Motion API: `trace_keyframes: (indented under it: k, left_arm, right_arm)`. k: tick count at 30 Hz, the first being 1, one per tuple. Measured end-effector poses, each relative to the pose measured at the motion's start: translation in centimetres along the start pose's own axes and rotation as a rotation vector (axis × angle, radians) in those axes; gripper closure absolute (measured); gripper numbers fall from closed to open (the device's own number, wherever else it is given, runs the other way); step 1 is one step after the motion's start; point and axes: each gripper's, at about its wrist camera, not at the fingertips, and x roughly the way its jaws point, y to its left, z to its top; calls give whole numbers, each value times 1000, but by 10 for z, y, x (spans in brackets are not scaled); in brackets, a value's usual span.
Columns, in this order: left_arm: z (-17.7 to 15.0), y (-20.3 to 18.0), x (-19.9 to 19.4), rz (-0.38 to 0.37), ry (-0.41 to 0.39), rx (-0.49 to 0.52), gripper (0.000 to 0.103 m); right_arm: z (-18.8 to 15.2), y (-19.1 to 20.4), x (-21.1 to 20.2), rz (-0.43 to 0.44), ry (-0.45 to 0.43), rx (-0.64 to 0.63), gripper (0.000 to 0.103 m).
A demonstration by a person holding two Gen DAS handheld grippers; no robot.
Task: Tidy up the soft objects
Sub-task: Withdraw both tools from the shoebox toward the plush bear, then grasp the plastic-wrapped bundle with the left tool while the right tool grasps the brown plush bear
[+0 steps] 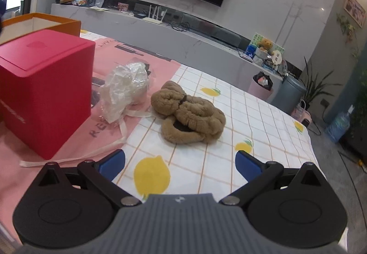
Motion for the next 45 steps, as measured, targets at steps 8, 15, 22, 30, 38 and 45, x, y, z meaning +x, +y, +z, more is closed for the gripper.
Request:
trace_keyframes:
  k: [8, 15, 22, 30, 38, 45]
  left_arm:
    - [22, -15, 37, 52, -14, 1, 20]
    - [38, -27, 72, 121, 37, 6, 20]
    - [61, -26, 111, 160, 115, -62, 20]
    - [75, -15, 165, 209, 252, -175, 21]
    - [69, -1, 198, 214, 354, -255, 28]
    - [68, -5, 207, 258, 368, -237, 47]
  right_arm:
    - [0, -5, 27, 15, -48, -37, 3]
    - [7, -8, 45, 25, -92, -22, 3]
    - [6, -15, 66, 23, -137, -48, 3]
    - [8, -26, 90, 50, -192, -73, 3]
    - [15, -25, 108, 85, -245, -220, 3]
    - [7, -13, 132, 80, -246, -364, 3]
